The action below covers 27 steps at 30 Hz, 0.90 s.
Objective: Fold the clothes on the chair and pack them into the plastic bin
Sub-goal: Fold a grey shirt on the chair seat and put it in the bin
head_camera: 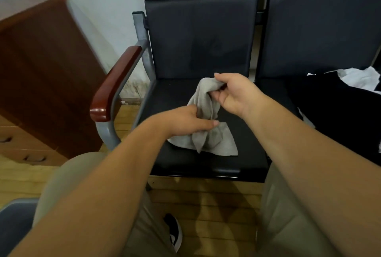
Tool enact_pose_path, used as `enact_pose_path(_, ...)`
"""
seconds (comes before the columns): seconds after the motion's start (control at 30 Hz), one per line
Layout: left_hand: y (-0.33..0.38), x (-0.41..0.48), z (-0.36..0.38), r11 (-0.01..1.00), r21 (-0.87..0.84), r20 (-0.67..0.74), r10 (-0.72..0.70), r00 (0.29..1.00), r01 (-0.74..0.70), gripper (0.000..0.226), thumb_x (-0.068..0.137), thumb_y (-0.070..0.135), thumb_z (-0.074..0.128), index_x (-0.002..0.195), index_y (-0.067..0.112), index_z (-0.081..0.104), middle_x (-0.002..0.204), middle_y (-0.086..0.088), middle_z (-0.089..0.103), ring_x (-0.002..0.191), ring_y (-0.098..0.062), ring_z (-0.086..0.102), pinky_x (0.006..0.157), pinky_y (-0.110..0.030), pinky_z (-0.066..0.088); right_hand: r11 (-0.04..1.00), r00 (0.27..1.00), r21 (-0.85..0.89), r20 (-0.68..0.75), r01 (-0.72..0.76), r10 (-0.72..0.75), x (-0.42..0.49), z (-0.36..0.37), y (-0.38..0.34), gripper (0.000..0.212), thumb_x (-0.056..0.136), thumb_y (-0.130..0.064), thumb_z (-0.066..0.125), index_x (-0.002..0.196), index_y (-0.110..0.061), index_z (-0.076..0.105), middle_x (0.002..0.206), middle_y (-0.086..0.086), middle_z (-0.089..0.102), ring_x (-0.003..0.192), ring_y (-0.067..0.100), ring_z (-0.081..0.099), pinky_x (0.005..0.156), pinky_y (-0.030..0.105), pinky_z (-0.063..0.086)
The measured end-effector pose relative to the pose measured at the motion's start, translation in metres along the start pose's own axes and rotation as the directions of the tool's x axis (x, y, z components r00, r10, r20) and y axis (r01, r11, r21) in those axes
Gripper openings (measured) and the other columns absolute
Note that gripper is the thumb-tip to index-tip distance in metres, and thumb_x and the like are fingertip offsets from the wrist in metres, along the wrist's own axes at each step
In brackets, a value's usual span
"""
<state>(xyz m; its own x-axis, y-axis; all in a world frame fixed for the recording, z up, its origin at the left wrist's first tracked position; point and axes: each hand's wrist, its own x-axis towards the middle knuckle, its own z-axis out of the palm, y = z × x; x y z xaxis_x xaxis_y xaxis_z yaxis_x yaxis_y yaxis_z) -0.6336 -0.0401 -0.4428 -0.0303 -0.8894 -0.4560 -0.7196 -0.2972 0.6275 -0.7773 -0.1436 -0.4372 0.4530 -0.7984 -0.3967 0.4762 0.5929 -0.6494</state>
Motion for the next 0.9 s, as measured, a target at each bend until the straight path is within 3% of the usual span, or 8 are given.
enact_pose_path(0.1, -0.004, 0.019, 0.007, 0.992, 0.121, -0.144, -0.007, 0.99, 0.024, 0.028, 0.097, 0.05, 0.07, 0.098, 0.024, 0.061, 0.098, 0.009, 0.062, 0.091, -0.01, 0.06, 0.072, -0.027, 0.046, 0.996, 0.999, 0.085, -0.035, 0.03, -0.027, 0.008, -0.006, -0.003, 0.033, 0.102, 0.002, 0.061, 0.134, 0.008, 0.056, 0.129, 0.024, 0.064, 0.109, 0.033, 0.075, 0.084, 0.041, 0.066)
enact_pose_path(0.17, -0.008, 0.029, 0.002, 0.998, 0.049, -0.198, -0.037, 0.98, 0.048, 0.018, 0.096, 0.04, 0.07, 0.096, 0.022, 0.069, 0.1, 0.002, 0.069, 0.097, -0.02, 0.067, 0.08, -0.034, 0.053, 0.996, 0.996, 0.059, -0.055, 0.071, -0.068, 0.014, -0.014, -0.006, 0.032, 0.101, 0.005, 0.058, 0.133, 0.009, 0.059, 0.125, 0.022, 0.066, 0.112, 0.033, 0.073, 0.093, 0.043, 0.064)
enact_pose_path(0.23, -0.008, 0.034, -0.005, 0.991, -0.131, -0.218, -0.051, 0.975, 0.022, 0.013, 0.094, 0.034, 0.069, 0.1, 0.024, 0.074, 0.104, 0.0, 0.076, 0.102, -0.021, 0.071, 0.092, -0.04, 0.059, 0.984, 0.99, -0.146, -0.086, 0.1, -0.113, 0.016, -0.02, -0.01, 0.032, 0.1, 0.006, 0.054, 0.131, 0.003, 0.062, 0.126, 0.022, 0.067, 0.113, 0.032, 0.073, 0.098, 0.044, 0.061)
enact_pose_path(0.33, -0.003, 0.038, -0.014, 0.893, -0.444, -0.247, -0.045, 0.968, -0.072, 0.017, 0.097, 0.032, 0.071, 0.103, 0.018, 0.078, 0.104, -0.004, 0.081, 0.103, -0.023, 0.077, 0.1, -0.05, 0.06, 0.698, 0.972, -0.711, -0.092, 0.089, -0.217, 0.011, -0.026, -0.016, 0.049, 0.098, 0.005, 0.049, 0.131, -0.026, 0.067, 0.124, 0.007, 0.067, 0.111, 0.022, 0.07, 0.096, 0.041, 0.062)
enact_pose_path(0.4, -0.001, 0.041, -0.018, 0.83, -0.549, -0.28, -0.07, 0.957, -0.1, 0.021, 0.1, 0.03, 0.069, 0.105, 0.012, 0.078, 0.105, -0.009, 0.081, 0.102, -0.026, 0.078, 0.1, -0.051, 0.06, 0.476, 0.985, -0.87, 0.054, 0.126, -0.162, 0.007, -0.029, -0.019, 0.063, 0.095, 0.004, 0.052, 0.134, -0.044, 0.066, 0.133, -0.005, 0.062, 0.117, 0.016, 0.065, 0.098, 0.039, 0.061)
enact_pose_path(0.5, 0.001, 0.045, -0.025, 0.71, -0.695, -0.269, -0.112, 0.957, -0.113, 0.023, 0.104, 0.022, 0.065, 0.114, 0.004, 0.076, 0.109, -0.016, 0.079, 0.103, -0.031, 0.078, 0.096, -0.052, 0.061, 0.367, 0.965, -0.897, 0.26, 0.247, -0.013, 0.002, -0.031, -0.022, 0.076, 0.091, 0.0, 0.068, 0.135, -0.061, 0.058, 0.142, -0.009, 0.057, 0.12, 0.014, 0.067, 0.098, 0.039, 0.061)
enact_pose_path(0.67, 0.006, 0.049, -0.033, 0.481, -0.874, -0.157, -0.152, 0.976, -0.066, 0.03, 0.106, 0.016, 0.058, 0.13, 0.001, 0.068, 0.123, -0.02, 0.075, 0.107, -0.034, 0.077, 0.078, -0.046, 0.065, 0.216, 0.892, -0.866, 0.444, 0.451, -0.083, -0.002, -0.032, -0.02, 0.071, 0.086, -0.017, 0.084, 0.136, -0.06, 0.056, 0.141, -0.012, 0.055, 0.104, 0.014, 0.074, 0.095, 0.035, 0.062)
enact_pose_path(0.9, 0.016, 0.05, -0.034, 0.381, -0.923, -0.107, -0.114, 0.988, -0.056, 0.036, 0.105, 0.009, 0.05, 0.137, -0.005, 0.06, 0.129, -0.021, 0.072, 0.103, -0.028, 0.077, 0.077, -0.042, 0.064, 0.108, 0.821, -0.826, 0.519, 0.553, -0.238, 0.0, -0.031, -0.02, 0.024, 0.093, -0.023, 0.078, 0.106, -0.043, 0.076, 0.123, -0.014, 0.058, 0.097, -0.002, 0.065, 0.085, 0.01, 0.051)
